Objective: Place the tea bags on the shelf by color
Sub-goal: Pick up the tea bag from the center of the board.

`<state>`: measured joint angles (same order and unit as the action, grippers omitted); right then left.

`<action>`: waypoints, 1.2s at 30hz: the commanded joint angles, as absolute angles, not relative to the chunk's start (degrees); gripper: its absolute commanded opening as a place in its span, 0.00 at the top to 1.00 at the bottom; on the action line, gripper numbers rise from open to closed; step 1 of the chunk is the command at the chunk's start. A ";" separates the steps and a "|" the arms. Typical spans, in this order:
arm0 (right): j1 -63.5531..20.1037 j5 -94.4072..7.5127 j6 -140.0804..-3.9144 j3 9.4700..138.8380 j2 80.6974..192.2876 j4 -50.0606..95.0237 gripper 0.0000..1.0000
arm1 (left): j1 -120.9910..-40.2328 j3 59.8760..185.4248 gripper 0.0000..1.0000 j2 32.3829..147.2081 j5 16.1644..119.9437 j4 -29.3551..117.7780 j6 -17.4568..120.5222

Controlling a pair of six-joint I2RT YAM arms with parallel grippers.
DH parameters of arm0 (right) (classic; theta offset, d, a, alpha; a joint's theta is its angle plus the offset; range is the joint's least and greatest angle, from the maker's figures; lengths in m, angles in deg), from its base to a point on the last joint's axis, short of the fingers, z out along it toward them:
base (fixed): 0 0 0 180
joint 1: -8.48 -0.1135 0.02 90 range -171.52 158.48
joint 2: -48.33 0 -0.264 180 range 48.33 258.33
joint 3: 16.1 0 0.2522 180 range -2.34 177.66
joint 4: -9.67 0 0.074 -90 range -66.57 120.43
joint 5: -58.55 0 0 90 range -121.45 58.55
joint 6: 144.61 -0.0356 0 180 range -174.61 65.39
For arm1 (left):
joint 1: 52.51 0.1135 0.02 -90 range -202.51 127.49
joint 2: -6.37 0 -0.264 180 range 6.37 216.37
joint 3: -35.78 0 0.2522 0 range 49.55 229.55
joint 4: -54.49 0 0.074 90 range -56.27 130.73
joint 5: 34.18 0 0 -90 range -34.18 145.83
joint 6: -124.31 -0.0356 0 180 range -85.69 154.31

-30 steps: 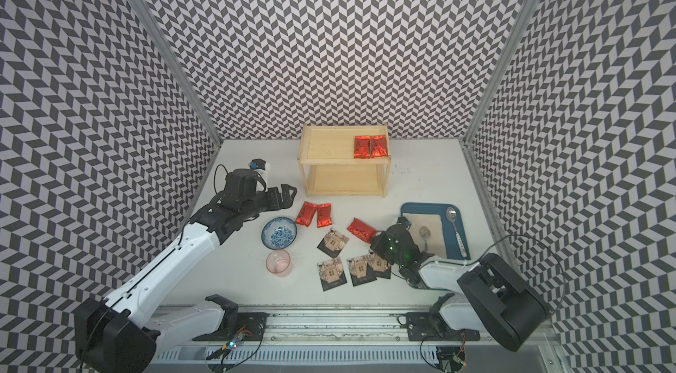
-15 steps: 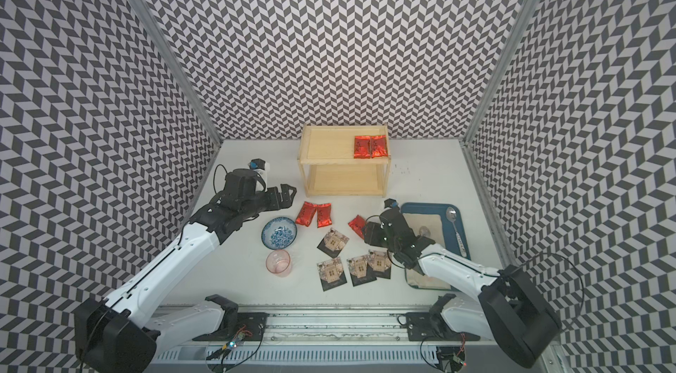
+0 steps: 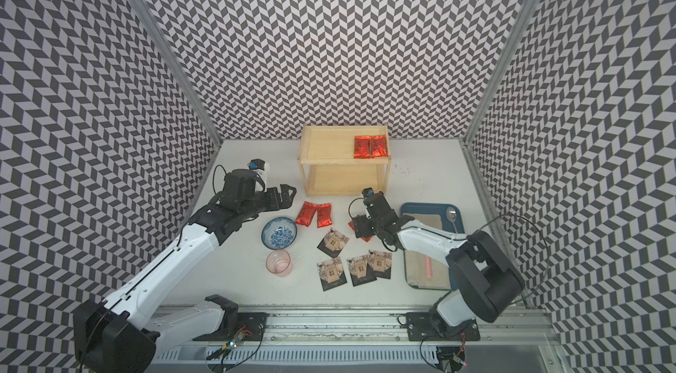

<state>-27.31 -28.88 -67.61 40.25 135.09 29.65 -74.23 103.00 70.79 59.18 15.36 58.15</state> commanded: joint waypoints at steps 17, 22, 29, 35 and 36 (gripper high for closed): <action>-29.75 -31.12 -68.99 38.37 138.69 27.91 0.14 | -73.99 102.75 0.01 70.39 59.95 16.21 57.44; -30.80 -29.66 -69.97 37.92 139.45 27.87 0.18 | -73.95 102.69 0.01 70.35 59.95 16.21 57.43; -31.85 -27.55 -72.62 38.60 140.91 26.66 0.30 | -73.94 102.63 0.01 70.16 59.87 16.12 57.43; -31.91 -24.81 -74.72 40.10 142.61 26.85 0.43 | -73.92 102.48 0.01 70.16 59.52 16.03 57.46; -31.98 -24.48 -75.01 40.28 142.72 26.98 0.45 | -73.94 102.51 0.01 70.16 59.45 16.03 57.43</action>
<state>-31.55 -26.32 -73.11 39.51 141.19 27.20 -74.23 102.98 70.79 59.60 15.36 58.15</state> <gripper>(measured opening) 0.557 0.993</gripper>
